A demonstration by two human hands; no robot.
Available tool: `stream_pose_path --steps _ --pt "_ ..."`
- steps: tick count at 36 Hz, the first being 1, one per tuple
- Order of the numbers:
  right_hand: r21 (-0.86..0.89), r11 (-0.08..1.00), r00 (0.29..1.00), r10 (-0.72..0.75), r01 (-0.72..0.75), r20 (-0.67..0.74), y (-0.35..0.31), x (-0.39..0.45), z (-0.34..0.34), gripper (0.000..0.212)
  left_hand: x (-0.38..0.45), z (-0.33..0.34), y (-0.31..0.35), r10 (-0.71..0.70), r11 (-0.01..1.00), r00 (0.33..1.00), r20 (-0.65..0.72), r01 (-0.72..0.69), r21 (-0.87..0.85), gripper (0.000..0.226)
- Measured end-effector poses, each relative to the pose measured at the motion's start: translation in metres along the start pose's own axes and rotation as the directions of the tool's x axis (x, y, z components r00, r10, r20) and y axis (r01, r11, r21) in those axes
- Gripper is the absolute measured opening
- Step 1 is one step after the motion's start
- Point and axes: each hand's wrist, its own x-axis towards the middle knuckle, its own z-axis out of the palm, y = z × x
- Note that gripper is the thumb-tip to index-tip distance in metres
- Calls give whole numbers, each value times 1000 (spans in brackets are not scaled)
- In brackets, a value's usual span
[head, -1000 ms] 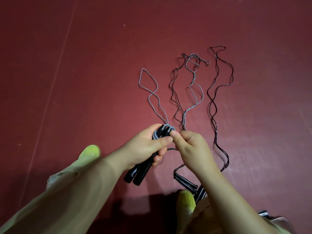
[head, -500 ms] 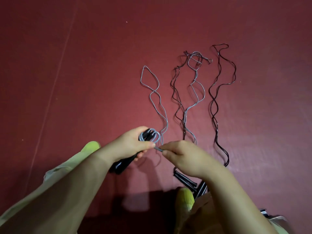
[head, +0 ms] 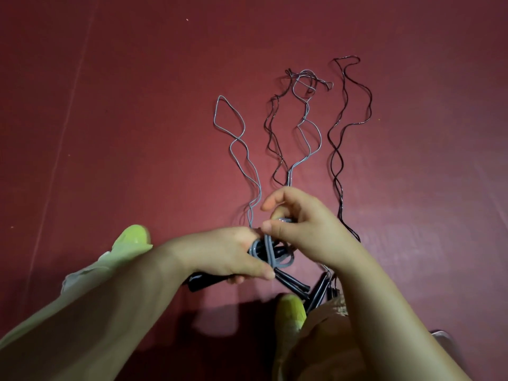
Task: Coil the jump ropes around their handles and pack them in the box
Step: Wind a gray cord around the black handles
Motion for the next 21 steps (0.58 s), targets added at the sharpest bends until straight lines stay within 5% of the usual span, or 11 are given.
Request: stream_pose_path --steps 5,21 --pt "304 952 998 -3 23 -68 1 2 -3 21 3 3 7 56 991 998 -31 -59 -121 15" --pt "343 939 989 64 -15 -132 8 4 1 19 -1 0 11 122 964 992 10 -116 -237 18"
